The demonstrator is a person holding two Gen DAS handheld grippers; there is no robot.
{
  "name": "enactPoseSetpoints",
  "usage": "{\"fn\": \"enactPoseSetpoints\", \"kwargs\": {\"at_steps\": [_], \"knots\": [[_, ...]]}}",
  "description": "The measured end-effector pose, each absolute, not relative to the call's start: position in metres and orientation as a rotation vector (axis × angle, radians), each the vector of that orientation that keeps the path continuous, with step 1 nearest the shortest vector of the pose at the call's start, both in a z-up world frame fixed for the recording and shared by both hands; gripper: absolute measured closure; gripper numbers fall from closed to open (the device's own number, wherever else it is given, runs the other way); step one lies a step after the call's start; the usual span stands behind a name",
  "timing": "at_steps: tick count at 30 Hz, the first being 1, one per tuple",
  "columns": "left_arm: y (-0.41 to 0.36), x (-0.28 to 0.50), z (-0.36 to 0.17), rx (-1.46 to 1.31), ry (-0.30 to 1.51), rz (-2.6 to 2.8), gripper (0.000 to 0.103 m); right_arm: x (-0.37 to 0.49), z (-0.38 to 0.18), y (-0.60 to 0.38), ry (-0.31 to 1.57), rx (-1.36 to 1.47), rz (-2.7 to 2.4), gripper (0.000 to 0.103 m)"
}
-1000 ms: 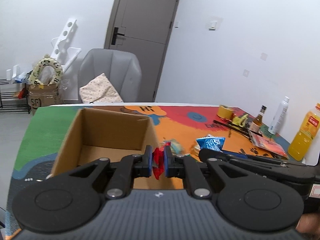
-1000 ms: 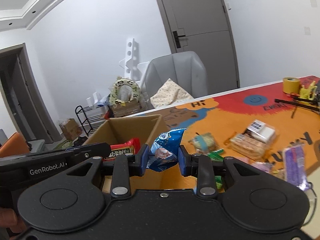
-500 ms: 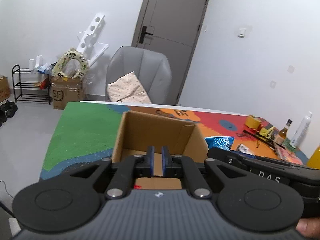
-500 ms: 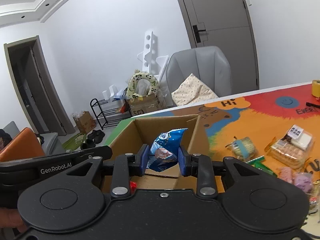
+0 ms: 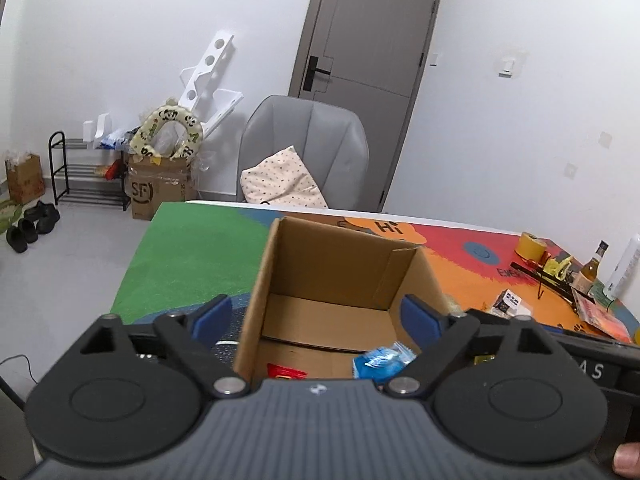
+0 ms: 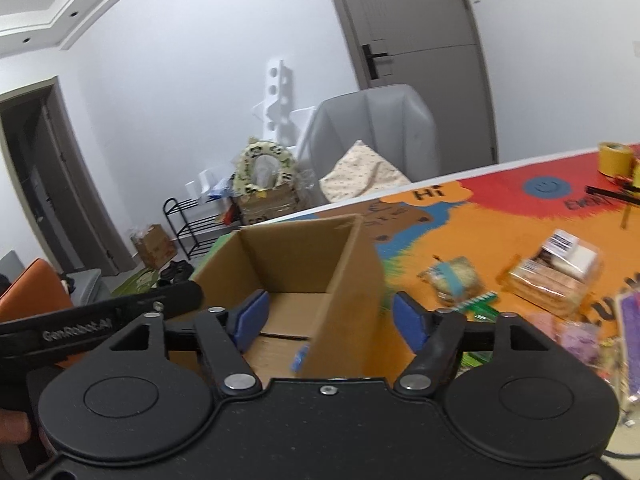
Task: Organize snacks
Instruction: 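Carry both snacks over the cardboard box and open both grippers to drop them, then return both tools to the snack pile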
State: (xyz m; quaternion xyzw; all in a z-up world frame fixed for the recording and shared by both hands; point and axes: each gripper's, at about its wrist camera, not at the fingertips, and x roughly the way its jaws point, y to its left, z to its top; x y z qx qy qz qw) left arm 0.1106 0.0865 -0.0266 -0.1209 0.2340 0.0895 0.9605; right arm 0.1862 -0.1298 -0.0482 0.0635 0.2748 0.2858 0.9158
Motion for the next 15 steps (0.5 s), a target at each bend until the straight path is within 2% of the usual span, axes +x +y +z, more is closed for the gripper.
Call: {"fn": "enactPoseSetpoints", "kwargs": {"at_steps": [4, 15], "knots": [[0.071, 0.111, -0.027, -0.210, 0.486, 0.158, 0.004, 0.185, -0.054, -0.152, 0.572, 0.146, 0.547, 0.025], [0.039, 0.115, -0.041, -0.214, 0.571, 0.130, 0.003, 0.177, -0.064, -0.199, 0.580, 0.161, 0.452, 0.017]]}}
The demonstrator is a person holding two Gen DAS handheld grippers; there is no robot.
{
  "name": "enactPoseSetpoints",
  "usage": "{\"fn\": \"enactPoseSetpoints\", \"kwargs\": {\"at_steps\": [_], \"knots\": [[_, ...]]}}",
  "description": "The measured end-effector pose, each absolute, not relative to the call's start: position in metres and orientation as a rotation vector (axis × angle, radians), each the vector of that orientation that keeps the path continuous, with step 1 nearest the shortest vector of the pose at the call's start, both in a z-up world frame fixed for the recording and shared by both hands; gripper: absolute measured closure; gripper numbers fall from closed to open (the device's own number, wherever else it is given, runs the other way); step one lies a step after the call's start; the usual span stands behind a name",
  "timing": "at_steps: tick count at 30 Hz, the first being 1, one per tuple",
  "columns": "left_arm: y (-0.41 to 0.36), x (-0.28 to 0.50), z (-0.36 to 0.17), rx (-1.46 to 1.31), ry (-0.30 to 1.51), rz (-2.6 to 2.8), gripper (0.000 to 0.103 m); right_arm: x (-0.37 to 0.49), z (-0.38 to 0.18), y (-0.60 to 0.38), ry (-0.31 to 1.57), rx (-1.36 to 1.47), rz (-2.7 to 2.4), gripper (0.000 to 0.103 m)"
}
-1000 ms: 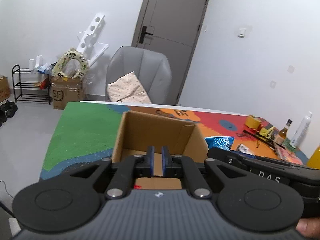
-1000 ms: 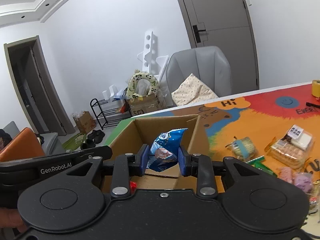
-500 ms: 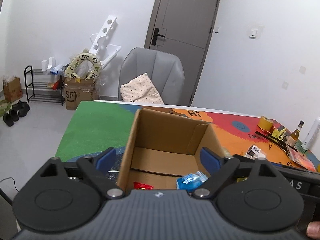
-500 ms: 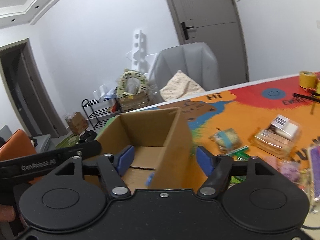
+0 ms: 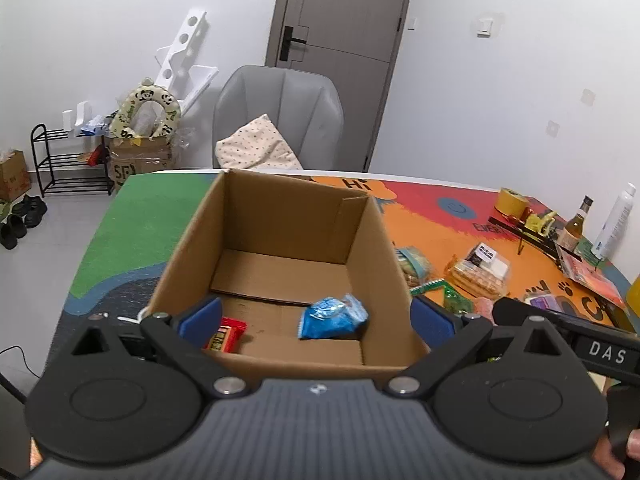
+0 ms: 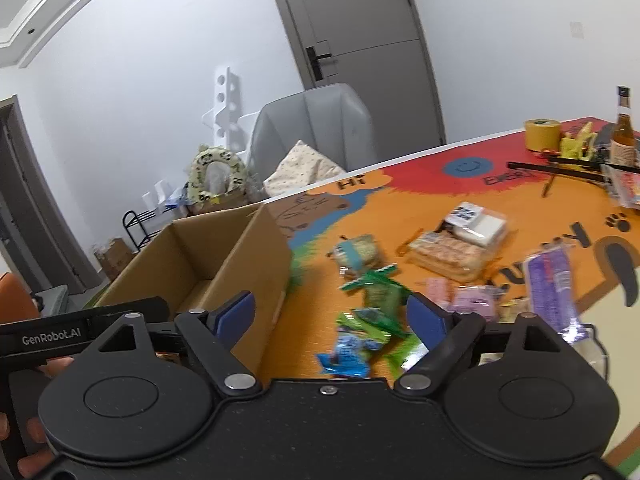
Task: Organize snacks
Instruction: 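Return both tools to the snack pile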
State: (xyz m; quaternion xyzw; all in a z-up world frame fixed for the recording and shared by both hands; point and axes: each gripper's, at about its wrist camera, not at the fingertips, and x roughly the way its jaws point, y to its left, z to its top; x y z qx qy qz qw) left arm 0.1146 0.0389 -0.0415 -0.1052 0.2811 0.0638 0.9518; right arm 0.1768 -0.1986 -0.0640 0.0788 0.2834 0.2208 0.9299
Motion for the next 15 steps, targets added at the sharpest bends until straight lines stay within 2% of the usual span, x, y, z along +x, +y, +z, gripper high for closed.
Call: {"fn": "enactPoseSetpoints", "kwargs": {"at_steps": [15], "knots": [[-0.008, 0.123, -0.040, -0.178, 0.553, 0.024, 0.000, 0.182, -0.076, -0.256, 0.585, 0.188, 0.342, 0.015]]}}
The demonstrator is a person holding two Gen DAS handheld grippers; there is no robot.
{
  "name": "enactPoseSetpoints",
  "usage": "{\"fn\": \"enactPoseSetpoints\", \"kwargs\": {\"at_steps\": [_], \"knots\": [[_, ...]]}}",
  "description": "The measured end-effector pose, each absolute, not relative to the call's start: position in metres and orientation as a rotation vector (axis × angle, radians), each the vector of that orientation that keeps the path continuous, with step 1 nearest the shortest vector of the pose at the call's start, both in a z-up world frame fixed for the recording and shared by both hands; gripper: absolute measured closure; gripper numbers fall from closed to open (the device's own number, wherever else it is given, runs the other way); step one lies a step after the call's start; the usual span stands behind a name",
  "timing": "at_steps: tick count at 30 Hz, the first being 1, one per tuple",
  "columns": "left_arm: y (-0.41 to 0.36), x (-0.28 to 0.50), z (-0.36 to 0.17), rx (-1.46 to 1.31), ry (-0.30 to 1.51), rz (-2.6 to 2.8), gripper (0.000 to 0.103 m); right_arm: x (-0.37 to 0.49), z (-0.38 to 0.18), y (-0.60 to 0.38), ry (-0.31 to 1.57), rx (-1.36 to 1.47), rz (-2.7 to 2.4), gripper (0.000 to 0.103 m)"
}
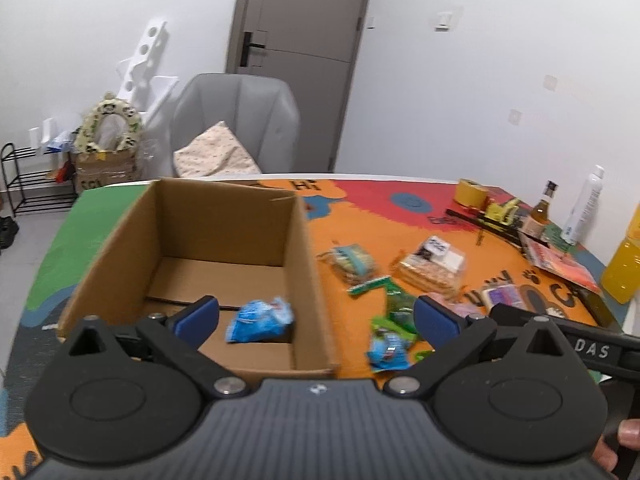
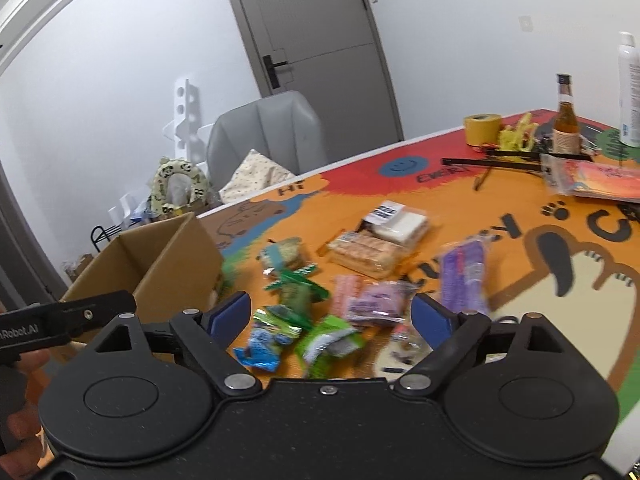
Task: Organize snacks
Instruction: 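Return both tools to the snack pile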
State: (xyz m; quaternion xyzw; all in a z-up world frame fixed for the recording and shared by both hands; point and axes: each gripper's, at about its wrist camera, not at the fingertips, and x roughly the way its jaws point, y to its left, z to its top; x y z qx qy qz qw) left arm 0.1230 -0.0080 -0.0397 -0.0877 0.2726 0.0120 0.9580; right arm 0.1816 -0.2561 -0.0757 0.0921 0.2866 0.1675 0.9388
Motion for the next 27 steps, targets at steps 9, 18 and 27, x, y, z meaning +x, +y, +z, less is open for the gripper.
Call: {"fn": "enactPoseSetpoints", "kwargs": {"at_steps": [9, 18, 27], "knots": [[-0.045, 0.132, -0.043, -0.161, 0.566, -0.042, 0.000, 0.184, -0.086, -0.292, 0.601, 0.211, 0.286, 0.015], [-0.067, 0.140, -0.040, -0.165, 0.534, -0.094, 0.002, 0.196, -0.099, -0.318, 0.614, 0.243, 0.253, 0.022], [-0.094, 0.165, -0.064, -0.151, 0.608, -0.155, 0.027, 0.213, -0.115, -0.331, 0.655, 0.274, 0.247, 0.038]]}}
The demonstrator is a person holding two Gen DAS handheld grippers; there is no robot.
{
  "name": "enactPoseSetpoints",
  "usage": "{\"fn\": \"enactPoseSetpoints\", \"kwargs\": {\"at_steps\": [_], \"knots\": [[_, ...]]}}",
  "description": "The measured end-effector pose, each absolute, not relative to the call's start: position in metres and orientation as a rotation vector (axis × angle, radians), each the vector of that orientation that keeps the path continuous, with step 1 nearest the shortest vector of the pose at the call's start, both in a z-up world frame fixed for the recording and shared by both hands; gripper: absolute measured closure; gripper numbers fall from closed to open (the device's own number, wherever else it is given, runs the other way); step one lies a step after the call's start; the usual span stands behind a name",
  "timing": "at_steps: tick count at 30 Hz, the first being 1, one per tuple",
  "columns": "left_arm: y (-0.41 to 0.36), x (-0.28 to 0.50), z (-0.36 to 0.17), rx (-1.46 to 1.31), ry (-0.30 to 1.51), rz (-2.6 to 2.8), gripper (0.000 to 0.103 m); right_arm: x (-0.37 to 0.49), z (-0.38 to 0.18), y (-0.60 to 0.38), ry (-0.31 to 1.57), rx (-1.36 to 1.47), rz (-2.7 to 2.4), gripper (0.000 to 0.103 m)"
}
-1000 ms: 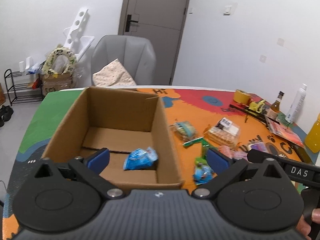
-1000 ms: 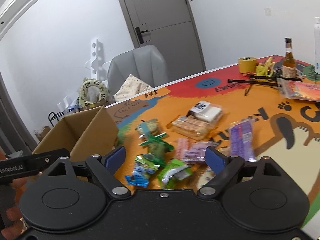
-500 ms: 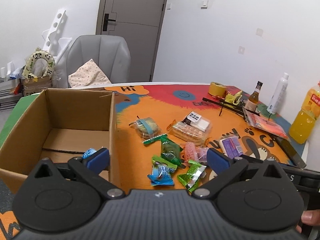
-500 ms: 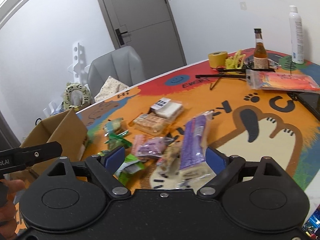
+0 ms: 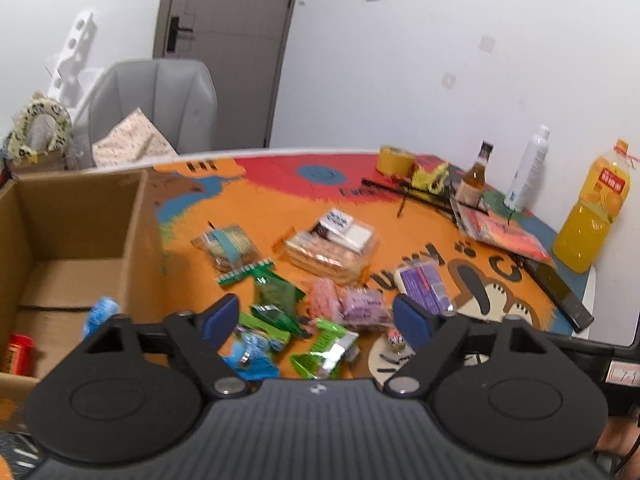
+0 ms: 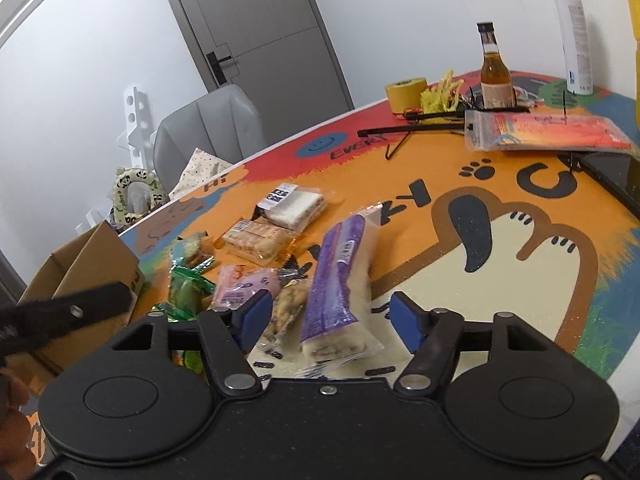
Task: Organize snacks
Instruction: 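Return both tools to the snack pile, then grasp the purple-wrapped roll with the right gripper while the left gripper grasps a green packet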
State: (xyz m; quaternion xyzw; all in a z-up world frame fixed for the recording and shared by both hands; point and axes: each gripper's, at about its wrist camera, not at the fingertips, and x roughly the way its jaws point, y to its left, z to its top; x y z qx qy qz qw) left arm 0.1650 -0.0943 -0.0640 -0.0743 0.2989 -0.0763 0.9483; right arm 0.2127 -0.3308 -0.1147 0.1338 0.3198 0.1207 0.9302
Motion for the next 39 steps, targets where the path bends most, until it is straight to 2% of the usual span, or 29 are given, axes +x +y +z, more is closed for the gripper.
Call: {"fn": "enactPoseSetpoints", "kwargs": {"at_steps": [2, 7, 9, 11, 19, 21, 24, 26, 29, 34, 39], "knots": [[-0.097, 0.172, -0.072, -0.159, 0.638, -0.168, 0.037, 0.218, -0.117, -0.332, 0.662, 0.280, 0.247, 0.040], [-0.105, 0.186, -0.089, -0.160, 0.687, -0.185, 0.046, 0.228, -0.124, -0.332, 0.676, 0.291, 0.254, 0.047], [-0.108, 0.189, -0.094, -0.158, 0.700, -0.194, 0.047, 0.232, -0.128, -0.332, 0.690, 0.293, 0.259, 0.053], [-0.111, 0.192, -0.099, -0.149, 0.715, -0.197, 0.047, 0.234, -0.132, -0.332, 0.711, 0.297, 0.266, 0.064], [-0.121, 0.199, -0.117, -0.137, 0.777, -0.204, 0.048, 0.226, -0.134, -0.336, 0.709, 0.302, 0.270, 0.072], [-0.123, 0.197, -0.119, -0.127, 0.770, -0.204, 0.052, 0.222, -0.133, -0.338, 0.711, 0.300, 0.265, 0.072], [-0.125, 0.195, -0.120, -0.118, 0.767, -0.196, 0.072, 0.214, -0.131, -0.341, 0.726, 0.292, 0.260, 0.072], [-0.123, 0.194, -0.120, -0.126, 0.767, -0.201, 0.076, 0.208, -0.129, -0.343, 0.744, 0.286, 0.259, 0.071], [-0.121, 0.192, -0.119, -0.139, 0.767, -0.206, 0.077, 0.205, -0.127, -0.343, 0.752, 0.273, 0.264, 0.062], [-0.119, 0.185, -0.113, -0.148, 0.751, -0.216, 0.077, 0.212, -0.129, -0.337, 0.743, 0.272, 0.244, 0.059], [-0.114, 0.181, -0.105, -0.151, 0.730, -0.206, 0.077, 0.220, -0.130, -0.326, 0.721, 0.233, 0.232, 0.047]]}}
